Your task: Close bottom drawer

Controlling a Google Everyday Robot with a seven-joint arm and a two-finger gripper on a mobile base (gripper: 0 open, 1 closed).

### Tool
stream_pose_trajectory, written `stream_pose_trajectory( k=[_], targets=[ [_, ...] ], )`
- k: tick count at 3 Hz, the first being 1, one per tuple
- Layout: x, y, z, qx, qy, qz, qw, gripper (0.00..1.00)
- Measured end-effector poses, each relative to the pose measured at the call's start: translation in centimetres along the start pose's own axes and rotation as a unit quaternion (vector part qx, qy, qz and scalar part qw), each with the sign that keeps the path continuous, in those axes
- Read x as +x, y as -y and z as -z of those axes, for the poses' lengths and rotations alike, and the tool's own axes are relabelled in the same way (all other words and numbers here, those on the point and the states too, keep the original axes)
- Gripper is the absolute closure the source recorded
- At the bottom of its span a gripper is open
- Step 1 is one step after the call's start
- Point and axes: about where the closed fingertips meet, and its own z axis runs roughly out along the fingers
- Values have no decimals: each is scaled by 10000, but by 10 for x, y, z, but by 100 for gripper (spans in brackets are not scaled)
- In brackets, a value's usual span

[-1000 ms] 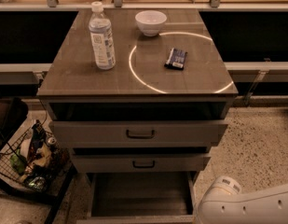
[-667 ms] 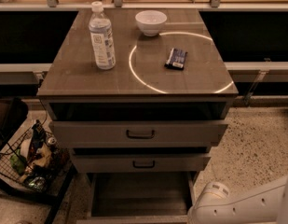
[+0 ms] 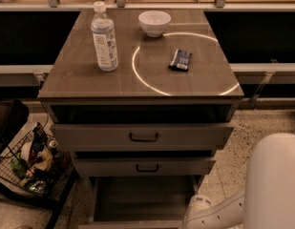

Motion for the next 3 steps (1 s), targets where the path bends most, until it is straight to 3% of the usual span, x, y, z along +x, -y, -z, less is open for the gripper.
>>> stream_pose_trajectory(
  k=[1,2,3],
  targets=[
    [-9,3,-25,-204,-86,142,9997,100],
    [-9,3,-25,-204,-86,142,9997,100],
    [-6,4,-50,-246,79,51,9997,100]
  ],
)
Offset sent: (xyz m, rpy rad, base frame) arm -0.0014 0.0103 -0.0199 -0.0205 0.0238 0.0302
